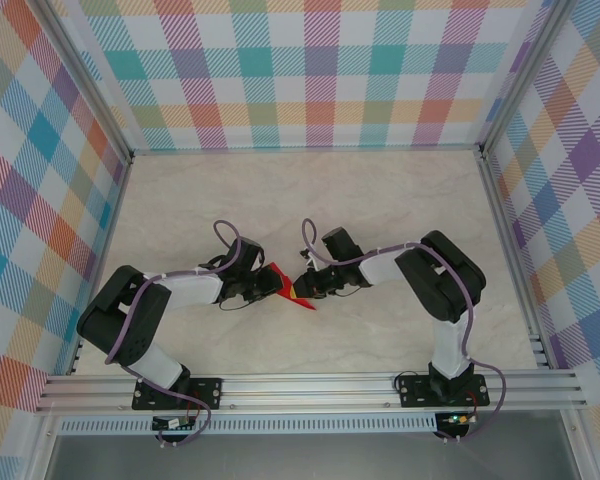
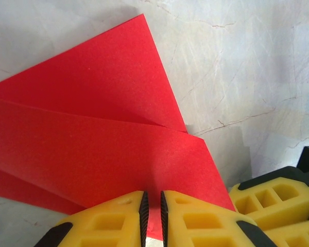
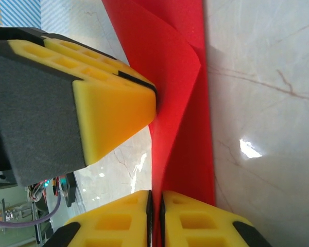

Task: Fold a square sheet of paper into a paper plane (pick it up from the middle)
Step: Fold the wing for the fifth time at the center of the table.

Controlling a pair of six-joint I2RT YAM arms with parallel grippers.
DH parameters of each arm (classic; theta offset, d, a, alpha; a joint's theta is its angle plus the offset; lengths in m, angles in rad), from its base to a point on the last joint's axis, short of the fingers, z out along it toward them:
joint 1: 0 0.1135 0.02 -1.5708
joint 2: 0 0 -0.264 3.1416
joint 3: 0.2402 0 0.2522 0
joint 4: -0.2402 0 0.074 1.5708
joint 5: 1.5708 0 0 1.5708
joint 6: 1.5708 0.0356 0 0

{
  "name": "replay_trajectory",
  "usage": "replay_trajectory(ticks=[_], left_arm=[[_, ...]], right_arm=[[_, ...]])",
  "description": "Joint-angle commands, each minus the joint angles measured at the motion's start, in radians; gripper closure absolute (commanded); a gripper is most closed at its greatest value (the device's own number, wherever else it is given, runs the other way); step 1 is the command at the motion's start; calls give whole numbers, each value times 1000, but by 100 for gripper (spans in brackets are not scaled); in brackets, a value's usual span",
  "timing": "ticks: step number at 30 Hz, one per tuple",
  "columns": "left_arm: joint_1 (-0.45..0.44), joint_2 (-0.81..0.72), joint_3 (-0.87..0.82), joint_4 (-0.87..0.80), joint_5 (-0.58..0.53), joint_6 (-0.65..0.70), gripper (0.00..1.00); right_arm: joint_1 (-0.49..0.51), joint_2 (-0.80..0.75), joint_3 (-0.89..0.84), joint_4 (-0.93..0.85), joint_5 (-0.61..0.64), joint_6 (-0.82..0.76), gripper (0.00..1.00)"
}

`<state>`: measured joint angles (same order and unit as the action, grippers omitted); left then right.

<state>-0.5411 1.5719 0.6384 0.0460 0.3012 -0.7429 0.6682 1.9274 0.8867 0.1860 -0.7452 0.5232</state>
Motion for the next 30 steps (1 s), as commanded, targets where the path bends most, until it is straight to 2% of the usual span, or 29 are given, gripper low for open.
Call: replay_trajectory(ticks=[1, 16, 26, 30], left_arm=[[-3, 22, 2, -69, -45, 8, 82], [-3, 14, -11, -60, -45, 9, 82], [-3, 10, -12, -61, -47, 9, 82], [-3, 10, -13, -63, -48, 7, 82]], right_arm=[[-2, -52, -3, -56, -14, 10, 82], [-2, -110, -38, -174, 49, 1, 82], [-2, -97, -59, -219, 94, -10, 91], [-2, -94, -60, -231, 112, -14, 91]])
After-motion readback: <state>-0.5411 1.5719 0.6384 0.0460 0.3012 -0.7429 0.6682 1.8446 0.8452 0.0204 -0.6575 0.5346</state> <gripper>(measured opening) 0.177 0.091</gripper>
